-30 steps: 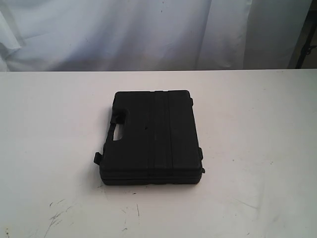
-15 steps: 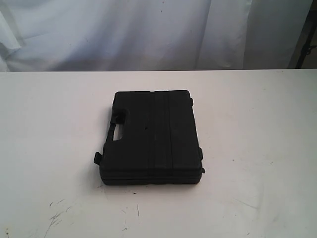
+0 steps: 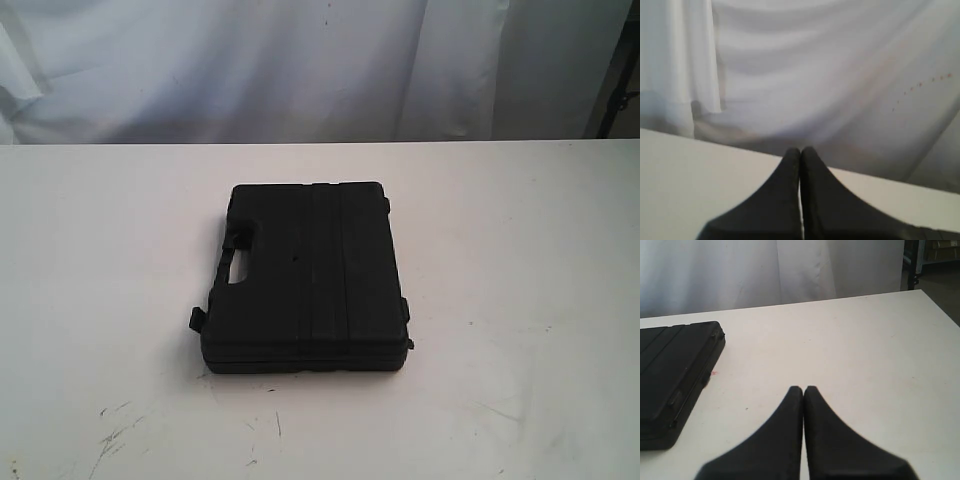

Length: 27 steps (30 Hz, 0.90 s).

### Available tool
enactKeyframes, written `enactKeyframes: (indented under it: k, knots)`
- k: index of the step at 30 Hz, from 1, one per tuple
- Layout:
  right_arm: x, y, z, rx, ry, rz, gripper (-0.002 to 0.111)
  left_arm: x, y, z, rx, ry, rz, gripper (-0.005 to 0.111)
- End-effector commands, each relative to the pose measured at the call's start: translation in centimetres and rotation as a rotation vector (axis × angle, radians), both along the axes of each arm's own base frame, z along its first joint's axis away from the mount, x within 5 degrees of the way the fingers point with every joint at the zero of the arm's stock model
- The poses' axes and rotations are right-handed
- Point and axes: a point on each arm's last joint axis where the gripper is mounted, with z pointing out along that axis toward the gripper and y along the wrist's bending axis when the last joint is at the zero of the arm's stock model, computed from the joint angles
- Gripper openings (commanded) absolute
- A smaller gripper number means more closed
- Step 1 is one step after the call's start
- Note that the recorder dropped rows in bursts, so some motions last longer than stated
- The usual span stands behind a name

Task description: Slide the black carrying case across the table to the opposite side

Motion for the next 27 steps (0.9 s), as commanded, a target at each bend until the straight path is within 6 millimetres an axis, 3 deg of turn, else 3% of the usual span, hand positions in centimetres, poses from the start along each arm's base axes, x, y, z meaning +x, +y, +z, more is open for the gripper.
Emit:
enactKeyframes:
  k: [1, 5, 11, 22, 27]
  knots:
    - [0.0, 0.0, -0.1, 0.008, 0.000, -0.009, 0.000, 3.7, -0.1, -0.5, 0.037, 0.243, -0.054, 0.000]
    - [0.0, 0.0, -0.1, 0.008, 0.000, -0.009, 0.000, 6.8, -0.6, -1.3, 0.037, 0.419, -0.136, 0.000]
    - [0.0, 0.0, -0.1, 0.008, 0.000, -0.009, 0.000, 10.2, -1.5, -2.5, -0.079, 0.497, -0.225, 0.000]
    - [0.0, 0.0, -0.1, 0.008, 0.000, -0.009, 0.000, 11.5, -1.6, -2.4, -0.169, 0.416, -0.193, 0.000]
    - [0.0, 0.0, -0.1, 0.008, 0.000, -0.009, 0.000, 13.1, -1.7, -3.2, -0.175, 0.479, -0.222, 0.000]
